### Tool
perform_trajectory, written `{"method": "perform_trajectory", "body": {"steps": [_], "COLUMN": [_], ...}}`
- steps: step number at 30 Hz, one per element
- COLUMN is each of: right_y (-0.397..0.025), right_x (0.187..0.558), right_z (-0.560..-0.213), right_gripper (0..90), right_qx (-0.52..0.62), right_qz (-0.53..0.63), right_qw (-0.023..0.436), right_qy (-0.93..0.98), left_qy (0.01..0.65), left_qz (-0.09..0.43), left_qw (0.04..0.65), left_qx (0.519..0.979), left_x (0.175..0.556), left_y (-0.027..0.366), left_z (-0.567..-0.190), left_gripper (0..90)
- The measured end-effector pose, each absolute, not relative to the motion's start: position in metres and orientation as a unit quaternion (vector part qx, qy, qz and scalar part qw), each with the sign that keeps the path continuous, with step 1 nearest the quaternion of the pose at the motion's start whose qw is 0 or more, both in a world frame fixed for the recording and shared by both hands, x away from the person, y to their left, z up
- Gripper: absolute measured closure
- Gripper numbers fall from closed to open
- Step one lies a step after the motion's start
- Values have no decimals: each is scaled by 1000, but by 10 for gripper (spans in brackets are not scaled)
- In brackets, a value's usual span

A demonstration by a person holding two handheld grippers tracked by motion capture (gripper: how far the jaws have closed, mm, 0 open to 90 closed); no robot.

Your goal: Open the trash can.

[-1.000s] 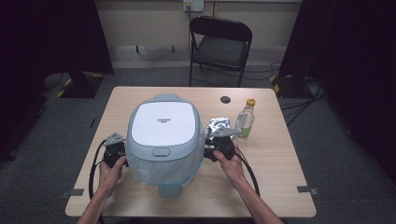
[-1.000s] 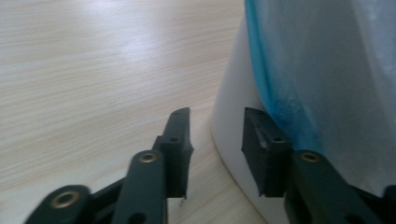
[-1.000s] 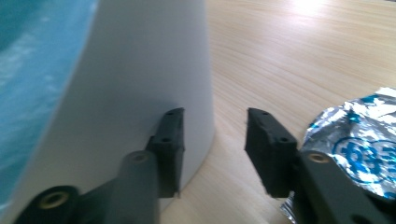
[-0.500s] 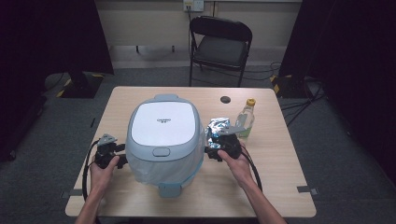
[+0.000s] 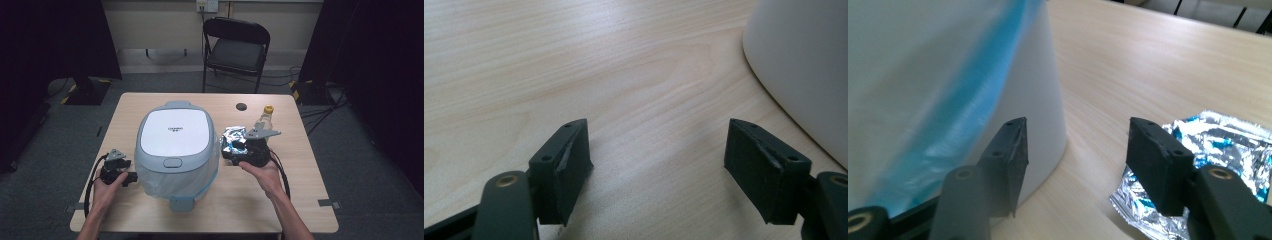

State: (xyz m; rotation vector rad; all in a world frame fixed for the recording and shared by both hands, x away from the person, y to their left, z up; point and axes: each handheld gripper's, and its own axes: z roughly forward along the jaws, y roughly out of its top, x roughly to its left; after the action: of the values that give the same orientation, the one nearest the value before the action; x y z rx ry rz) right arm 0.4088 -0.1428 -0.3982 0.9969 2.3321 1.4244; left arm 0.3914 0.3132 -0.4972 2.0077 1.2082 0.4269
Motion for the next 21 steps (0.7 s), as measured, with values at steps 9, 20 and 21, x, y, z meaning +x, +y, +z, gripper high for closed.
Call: {"method": "perform_trajectory", "body": {"steps": [9, 20, 21], "right_y": [-148, -138, -137], "right_x": [391, 375, 374], "right_z": [-361, -301, -298], "right_gripper": [530, 781, 792], "right_qx": [315, 268, 264], "right_qz": [531, 560, 563], "right_qw": [141, 131, 128], "right_qy": [774, 773, 773], "left_qy": [468, 471, 471], "left_qz": [208, 210, 210], "left_qw": [355, 352, 352], "left_qx": [782, 781, 781], "left_x": [390, 390, 390], "left_y": [305, 304, 304], "left_z": [-502, -502, -502], "left_gripper": [231, 221, 221]}}
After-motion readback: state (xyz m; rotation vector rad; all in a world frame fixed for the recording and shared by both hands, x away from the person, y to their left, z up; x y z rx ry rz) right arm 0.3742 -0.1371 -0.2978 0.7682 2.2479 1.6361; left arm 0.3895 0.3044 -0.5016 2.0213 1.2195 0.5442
